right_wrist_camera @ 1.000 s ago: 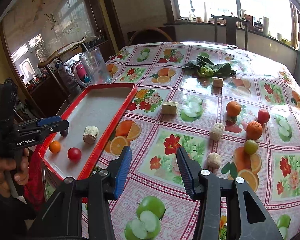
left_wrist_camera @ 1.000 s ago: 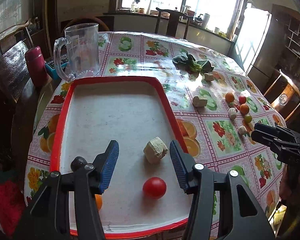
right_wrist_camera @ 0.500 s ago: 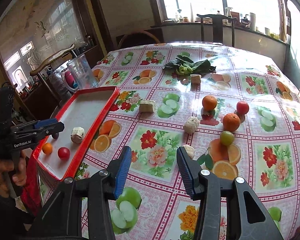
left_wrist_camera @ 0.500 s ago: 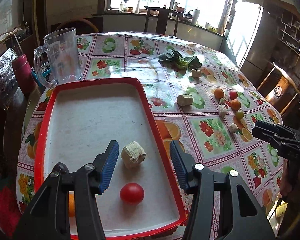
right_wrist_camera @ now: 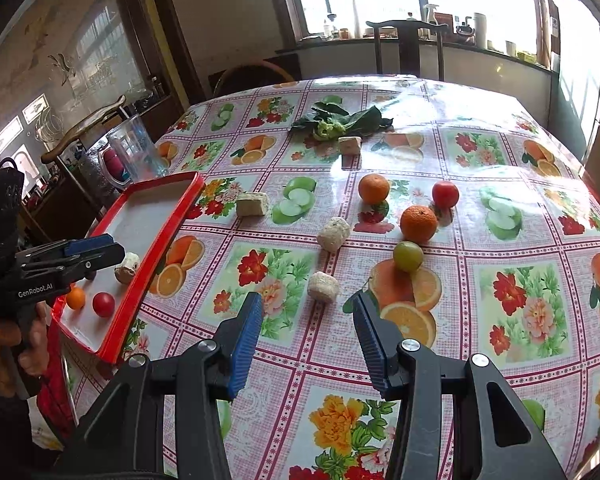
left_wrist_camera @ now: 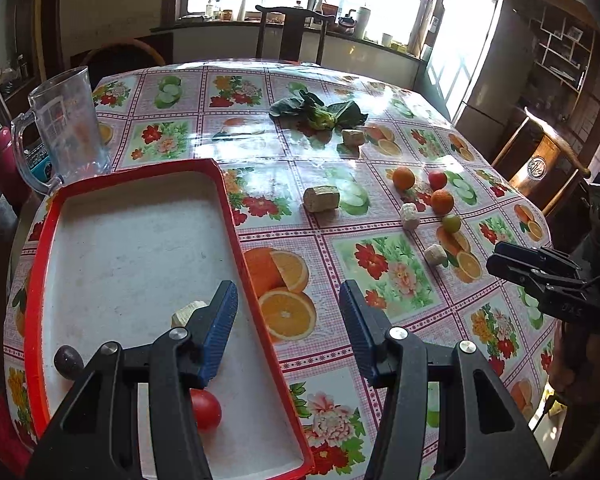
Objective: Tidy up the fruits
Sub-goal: 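Move both open tools back toward the table fruits, then grasp a beige block with the left tool while the right tool grasps the green lime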
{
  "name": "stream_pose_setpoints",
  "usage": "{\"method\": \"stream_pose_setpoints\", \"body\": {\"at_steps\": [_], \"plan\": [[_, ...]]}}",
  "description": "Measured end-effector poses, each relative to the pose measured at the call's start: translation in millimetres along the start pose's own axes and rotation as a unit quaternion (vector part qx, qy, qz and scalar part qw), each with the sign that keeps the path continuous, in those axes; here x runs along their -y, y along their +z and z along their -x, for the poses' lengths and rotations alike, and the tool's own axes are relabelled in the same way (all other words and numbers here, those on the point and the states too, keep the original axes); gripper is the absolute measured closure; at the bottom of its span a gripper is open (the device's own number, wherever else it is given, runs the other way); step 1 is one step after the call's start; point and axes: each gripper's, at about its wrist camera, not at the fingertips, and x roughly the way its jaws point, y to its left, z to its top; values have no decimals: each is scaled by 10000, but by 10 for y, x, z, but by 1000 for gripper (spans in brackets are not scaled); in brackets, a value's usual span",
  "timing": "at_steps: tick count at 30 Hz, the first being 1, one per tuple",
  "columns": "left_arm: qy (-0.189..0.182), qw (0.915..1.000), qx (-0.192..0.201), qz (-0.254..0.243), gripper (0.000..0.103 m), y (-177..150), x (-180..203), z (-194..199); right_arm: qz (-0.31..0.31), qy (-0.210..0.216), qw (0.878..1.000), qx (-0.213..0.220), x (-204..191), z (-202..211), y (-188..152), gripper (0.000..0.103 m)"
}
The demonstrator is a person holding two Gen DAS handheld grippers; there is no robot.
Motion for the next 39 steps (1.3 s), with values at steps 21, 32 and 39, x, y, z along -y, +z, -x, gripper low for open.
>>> {"method": "stream_pose_setpoints", "body": {"at_steps": [21,32,39], "plan": [[-293,9988,-183,-347,51,293,325,-372,-265,-361,9990,-80,366,-179,47,56],[-225,9985,-447,-238,51,617,374,-891,-470,-640,9966,-197,620,-517,201,56],[-178,9978,-594,-252,51,762,411,-1212,-550,-654,9960,-247,717,-670,272,56]]}}
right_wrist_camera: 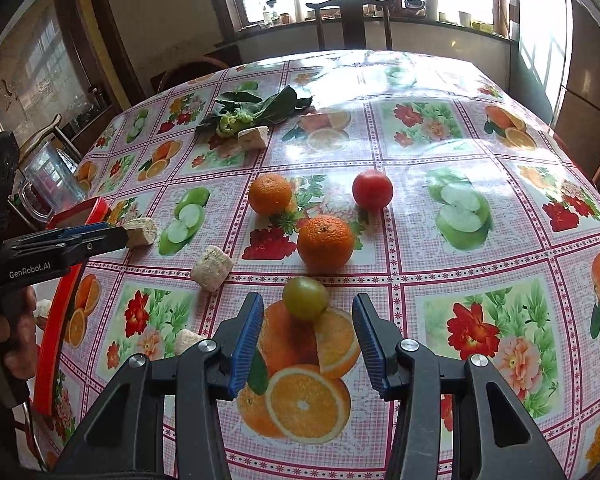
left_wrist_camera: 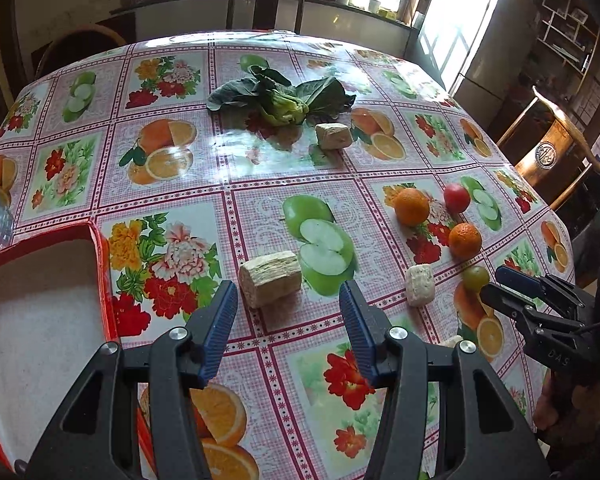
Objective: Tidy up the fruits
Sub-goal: 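Grasp a beige block with the left tool while the right tool grasps the green lime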
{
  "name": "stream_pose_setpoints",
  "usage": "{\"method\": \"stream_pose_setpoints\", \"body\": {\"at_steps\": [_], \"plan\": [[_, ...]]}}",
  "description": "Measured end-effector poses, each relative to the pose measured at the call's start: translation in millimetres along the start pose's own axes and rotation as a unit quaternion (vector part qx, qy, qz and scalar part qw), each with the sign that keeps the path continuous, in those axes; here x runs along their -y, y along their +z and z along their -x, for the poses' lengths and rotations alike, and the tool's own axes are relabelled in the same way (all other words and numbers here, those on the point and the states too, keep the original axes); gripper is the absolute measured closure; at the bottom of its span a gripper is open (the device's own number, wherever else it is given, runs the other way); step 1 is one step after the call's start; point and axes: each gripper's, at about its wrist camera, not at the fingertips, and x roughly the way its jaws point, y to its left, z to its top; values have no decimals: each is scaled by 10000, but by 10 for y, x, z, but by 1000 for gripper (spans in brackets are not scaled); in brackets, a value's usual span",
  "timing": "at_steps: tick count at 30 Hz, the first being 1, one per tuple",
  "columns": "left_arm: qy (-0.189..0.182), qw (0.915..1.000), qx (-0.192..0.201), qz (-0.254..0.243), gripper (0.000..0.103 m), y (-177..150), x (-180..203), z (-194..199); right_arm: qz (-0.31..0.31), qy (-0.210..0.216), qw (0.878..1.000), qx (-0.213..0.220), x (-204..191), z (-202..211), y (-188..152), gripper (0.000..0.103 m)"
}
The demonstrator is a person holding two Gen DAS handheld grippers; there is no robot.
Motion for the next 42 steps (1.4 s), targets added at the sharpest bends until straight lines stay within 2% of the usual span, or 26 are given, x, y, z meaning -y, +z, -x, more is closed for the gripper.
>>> {"method": "stream_pose_setpoints", "body": {"at_steps": [6,9,10,11,12,13,23,42], "plan": [[160,9997,-61,-144,52,42,53,-208,63,-97,9999,-95,-6,-130,21,58],[139,9998,-77,-121,52,33,28,-283,150,-200,9997,-82,-21,-159,13,66],[160,9998,-65,-132,53,28,25,-304,166,-149,9997,-82,-30,-158,12,73],[172,9997,-88,-140,60,23,25,-329,149,-62,9998,-90,-36,-152,12,78],[210,9996,-28,-170,66,18,29,-324,152,-103,9998,-68,-45,-140,9,78],[168,9997,-33,-171,67,18,29,-321,161,-128,9998,-52,-54,-128,7,78],[-65,9998,41,-163,67,-63,71,-133,125,42,9999,109,-143,125,-62,78],[62,9988,450,-186,67,-399,-27,518,340,381,9981,332,-555,466,-126,78]]}}
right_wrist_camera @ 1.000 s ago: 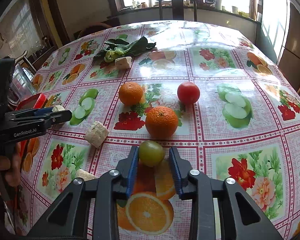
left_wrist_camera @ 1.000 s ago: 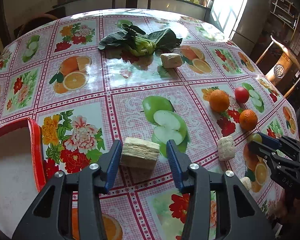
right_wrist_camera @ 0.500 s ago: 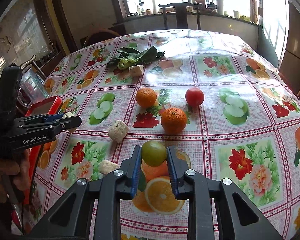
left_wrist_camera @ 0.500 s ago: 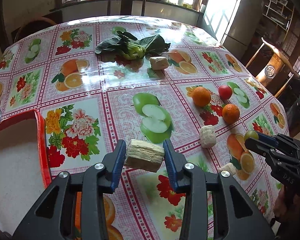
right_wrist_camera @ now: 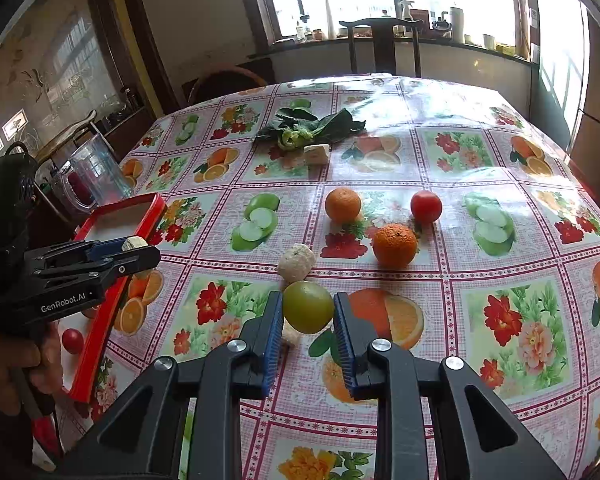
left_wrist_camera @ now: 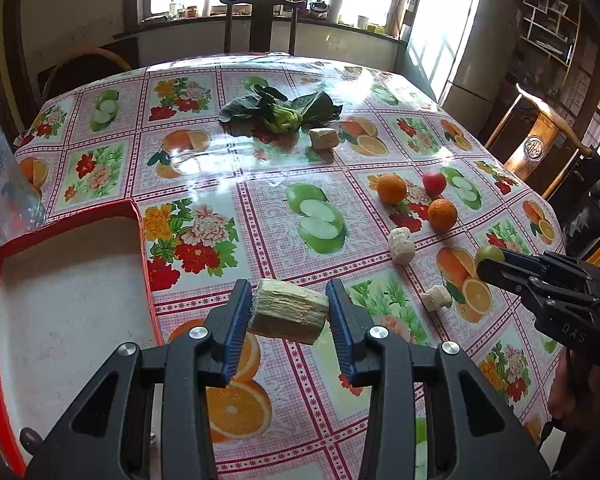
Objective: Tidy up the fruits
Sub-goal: 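Grasp a beige block with the left tool while the right tool grasps the green lime, then carry the beige block and green lime over the red-rimmed tray with both tools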
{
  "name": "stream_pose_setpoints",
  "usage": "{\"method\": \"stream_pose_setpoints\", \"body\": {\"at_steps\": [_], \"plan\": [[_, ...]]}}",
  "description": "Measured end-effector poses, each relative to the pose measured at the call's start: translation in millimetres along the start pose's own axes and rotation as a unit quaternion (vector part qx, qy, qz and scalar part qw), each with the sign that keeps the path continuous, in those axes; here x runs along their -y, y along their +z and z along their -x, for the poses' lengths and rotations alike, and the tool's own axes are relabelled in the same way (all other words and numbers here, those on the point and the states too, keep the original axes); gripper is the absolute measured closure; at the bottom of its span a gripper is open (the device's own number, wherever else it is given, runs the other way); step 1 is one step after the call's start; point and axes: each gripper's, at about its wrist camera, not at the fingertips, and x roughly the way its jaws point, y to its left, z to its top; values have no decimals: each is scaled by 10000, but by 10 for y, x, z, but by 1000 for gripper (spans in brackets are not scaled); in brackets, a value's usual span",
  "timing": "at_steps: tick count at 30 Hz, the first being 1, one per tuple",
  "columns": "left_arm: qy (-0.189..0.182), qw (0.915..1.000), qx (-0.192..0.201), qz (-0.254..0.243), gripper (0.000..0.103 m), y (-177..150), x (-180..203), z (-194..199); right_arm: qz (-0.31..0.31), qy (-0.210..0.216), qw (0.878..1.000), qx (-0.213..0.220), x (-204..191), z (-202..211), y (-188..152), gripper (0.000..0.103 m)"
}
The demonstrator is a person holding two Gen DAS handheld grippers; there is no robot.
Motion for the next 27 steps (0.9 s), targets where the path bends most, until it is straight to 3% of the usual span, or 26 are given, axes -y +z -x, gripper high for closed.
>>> {"method": "stream_pose_setpoints", "body": {"at_steps": [27], "plan": [[246,9980,382,449,67,-303,-579,638,693,513,9963,-4,-915,-11,50,78]]}}
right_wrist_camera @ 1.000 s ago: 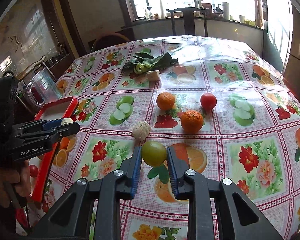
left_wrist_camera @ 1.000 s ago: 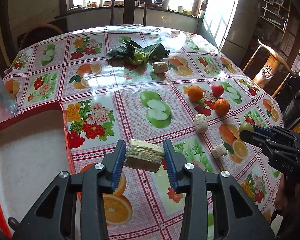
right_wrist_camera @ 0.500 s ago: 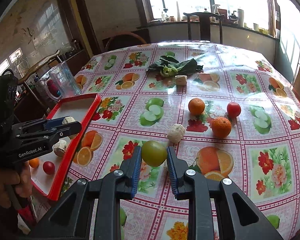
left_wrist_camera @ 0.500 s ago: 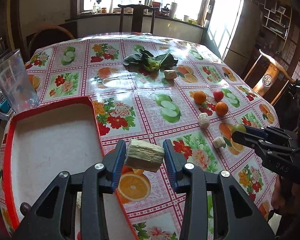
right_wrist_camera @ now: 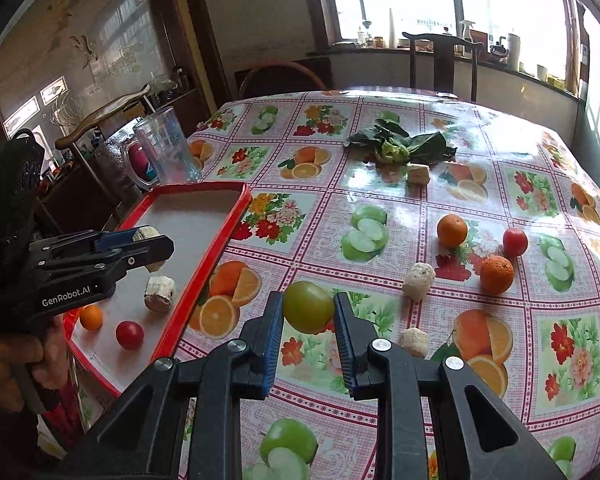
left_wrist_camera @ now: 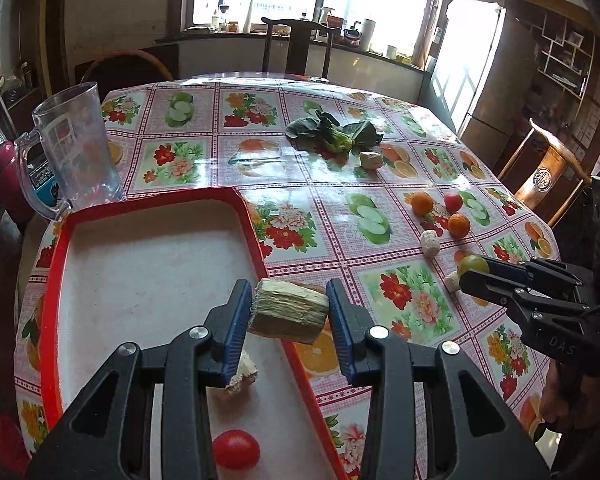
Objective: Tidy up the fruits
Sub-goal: 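Carry the beige block and green lime over the red-rimmed tray with both tools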
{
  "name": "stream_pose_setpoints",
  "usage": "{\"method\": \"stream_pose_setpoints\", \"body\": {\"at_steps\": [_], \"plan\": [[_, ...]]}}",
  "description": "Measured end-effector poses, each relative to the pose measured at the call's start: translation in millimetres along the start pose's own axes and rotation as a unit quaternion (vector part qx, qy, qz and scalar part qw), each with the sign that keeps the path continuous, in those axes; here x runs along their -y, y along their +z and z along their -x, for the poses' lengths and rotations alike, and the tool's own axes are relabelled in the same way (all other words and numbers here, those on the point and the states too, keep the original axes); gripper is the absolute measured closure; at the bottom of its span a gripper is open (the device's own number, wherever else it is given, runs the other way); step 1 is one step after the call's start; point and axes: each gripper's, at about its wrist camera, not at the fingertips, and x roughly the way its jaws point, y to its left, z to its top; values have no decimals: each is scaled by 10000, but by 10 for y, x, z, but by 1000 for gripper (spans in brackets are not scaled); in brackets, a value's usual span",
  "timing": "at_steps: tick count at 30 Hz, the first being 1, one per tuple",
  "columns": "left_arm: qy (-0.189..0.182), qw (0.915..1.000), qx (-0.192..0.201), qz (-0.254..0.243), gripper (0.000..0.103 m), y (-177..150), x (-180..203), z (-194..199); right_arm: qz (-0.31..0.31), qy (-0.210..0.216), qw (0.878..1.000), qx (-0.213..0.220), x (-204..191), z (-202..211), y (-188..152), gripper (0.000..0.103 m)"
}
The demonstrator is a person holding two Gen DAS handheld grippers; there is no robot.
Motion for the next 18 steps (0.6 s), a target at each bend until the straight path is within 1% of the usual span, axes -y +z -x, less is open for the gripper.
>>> {"method": "stream_pose_setpoints", "body": {"at_steps": [10,18], "plan": [[131,9997,22,216,67,-85,-282,69,141,225,9996,-39,-247,-117,75,78],[246,9990,3,361,67,-150,-507,113,309,465,9983,-141,-500,-291,146,78]]}}
